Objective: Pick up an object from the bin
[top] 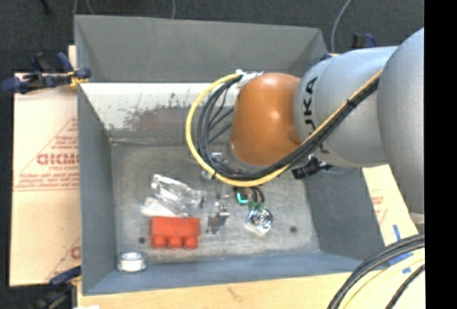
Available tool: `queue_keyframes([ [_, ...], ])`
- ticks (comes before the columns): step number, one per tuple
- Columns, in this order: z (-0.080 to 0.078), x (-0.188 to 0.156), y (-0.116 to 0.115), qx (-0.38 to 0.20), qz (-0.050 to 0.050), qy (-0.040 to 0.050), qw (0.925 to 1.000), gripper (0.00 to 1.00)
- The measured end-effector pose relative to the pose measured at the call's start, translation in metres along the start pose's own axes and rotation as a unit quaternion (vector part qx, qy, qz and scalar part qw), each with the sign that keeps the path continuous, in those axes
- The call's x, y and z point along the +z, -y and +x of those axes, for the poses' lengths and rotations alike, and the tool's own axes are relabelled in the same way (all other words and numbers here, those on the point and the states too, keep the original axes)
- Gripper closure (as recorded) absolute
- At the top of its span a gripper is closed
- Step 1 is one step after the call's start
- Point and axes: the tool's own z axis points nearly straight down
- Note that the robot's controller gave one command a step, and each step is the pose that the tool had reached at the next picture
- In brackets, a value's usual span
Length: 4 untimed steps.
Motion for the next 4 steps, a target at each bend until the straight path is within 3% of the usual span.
queue_keyframes([
  [1,-0.029,0.044,-0.022,-0.067,0.0,0.0069,0.9978,0.0],
  [2,-0.032,0.044,-0.022,-0.065,0.0,0.0104,0.9978,1.0],
  [3,-0.075,-0.062,-0.055,-0.069,0.001,0.0082,0.9976,1.0],
  [4,-0.067,-0.112,-0.064,-0.217,0.002,0.0048,0.9762,1.0],
])
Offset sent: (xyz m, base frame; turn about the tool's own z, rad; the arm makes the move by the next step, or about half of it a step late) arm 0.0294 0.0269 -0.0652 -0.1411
